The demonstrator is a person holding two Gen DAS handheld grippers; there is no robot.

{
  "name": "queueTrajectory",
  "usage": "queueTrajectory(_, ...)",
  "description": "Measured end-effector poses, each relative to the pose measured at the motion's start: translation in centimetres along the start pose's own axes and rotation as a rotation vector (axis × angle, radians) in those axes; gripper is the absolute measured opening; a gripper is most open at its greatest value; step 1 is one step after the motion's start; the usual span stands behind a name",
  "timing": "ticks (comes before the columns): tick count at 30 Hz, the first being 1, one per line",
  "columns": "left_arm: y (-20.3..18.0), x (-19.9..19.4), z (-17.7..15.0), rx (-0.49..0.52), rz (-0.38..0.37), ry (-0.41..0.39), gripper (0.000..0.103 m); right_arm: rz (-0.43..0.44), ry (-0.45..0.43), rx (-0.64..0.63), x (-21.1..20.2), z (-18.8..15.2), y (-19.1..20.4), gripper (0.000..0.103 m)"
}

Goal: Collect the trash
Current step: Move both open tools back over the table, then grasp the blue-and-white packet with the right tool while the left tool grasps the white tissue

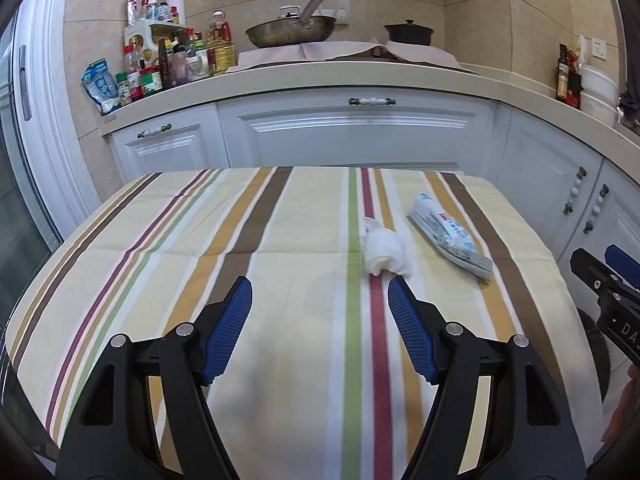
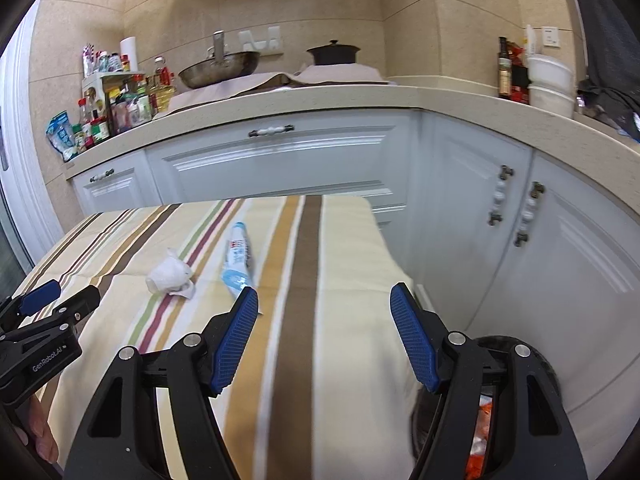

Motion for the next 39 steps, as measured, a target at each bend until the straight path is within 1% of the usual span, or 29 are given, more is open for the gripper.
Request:
queueTrajectory(11, 1.8, 2.4, 0.6, -0.023, 0.038, 0.017, 0.069, 0.062, 0.057, -0.053, 4.7, 1.2, 3.7, 0.067)
queueTrajectory(15, 2.2, 3.1, 0.7, -0.033, 0.045, 0.027, 0.069, 0.092, 0.094, -0.064, 6.7, 1.6, 4.8, 0.067)
queueTrajectory(20, 2.3, 3.7, 0.7, -0.041, 0.043, 0.035, 0.070, 0.112, 0.147, -0.074, 8.8, 1.7, 5.4, 0.067)
queueTrajectory(21, 2.2, 3.7, 0.7, -0.043, 0.040, 0.036, 0.074, 0.115, 0.156, -0.075, 9.2, 1.8, 5.5, 0.067)
queueTrajectory(22, 2.1, 3.7, 0.7, -0.045, 0.037, 0.036, 0.075, 0.114, 0.163, -0.080, 9.4, 1.8, 5.5, 0.067)
queueTrajectory(26, 1.6, 3.9, 0.8, -0.041, 0.023, 0.038, 0.075, 0.139, 0.211, -0.087, 10.5, 1.4, 5.9, 0.066)
queueTrajectory(27, 1.5, 4.0, 0.8, -0.041, 0.021, 0.039, 0.075, 0.145, 0.221, -0.089, 10.7, 1.3, 6.0, 0.065)
queueTrajectory(28, 1.4, 4.1, 0.8, -0.041, 0.019, 0.040, 0.075, 0.155, 0.234, -0.094, 10.9, 1.2, 6.2, 0.058)
queueTrajectory(30, 1.1, 4.2, 0.8, -0.040, 0.014, 0.043, 0.075, 0.179, 0.258, -0.102, 11.2, 0.9, 6.4, 0.049)
queueTrajectory(31, 0.9, 4.2, 0.8, -0.039, 0.012, 0.044, 0.075, 0.191, 0.270, -0.108, 11.3, 0.7, 6.6, 0.038)
queueTrajectory(32, 0.8, 4.3, 0.8, -0.038, 0.009, 0.045, 0.075, 0.196, 0.276, -0.112, 11.4, 0.6, 6.7, 0.032)
queueTrajectory(36, 0.0, 4.3, 0.8, -0.029, -0.004, 0.046, 0.075, 0.177, 0.247, -0.114, 10.8, 1.0, 6.3, 0.031)
queueTrajectory(39, -0.7, 4.3, 0.8, -0.022, -0.015, 0.046, 0.075, 0.158, 0.230, -0.096, 10.2, 0.9, 5.3, 0.030)
Point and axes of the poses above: each gripper's, at about its wrist camera, not at the fingertips, and x roughly the way its jaws point, y to its left, z to its top, the point moved 8 cm from there along x, roughly the way its jaws point, and after that the axes turned 10 degrees about -x, right-handed, at the moved point
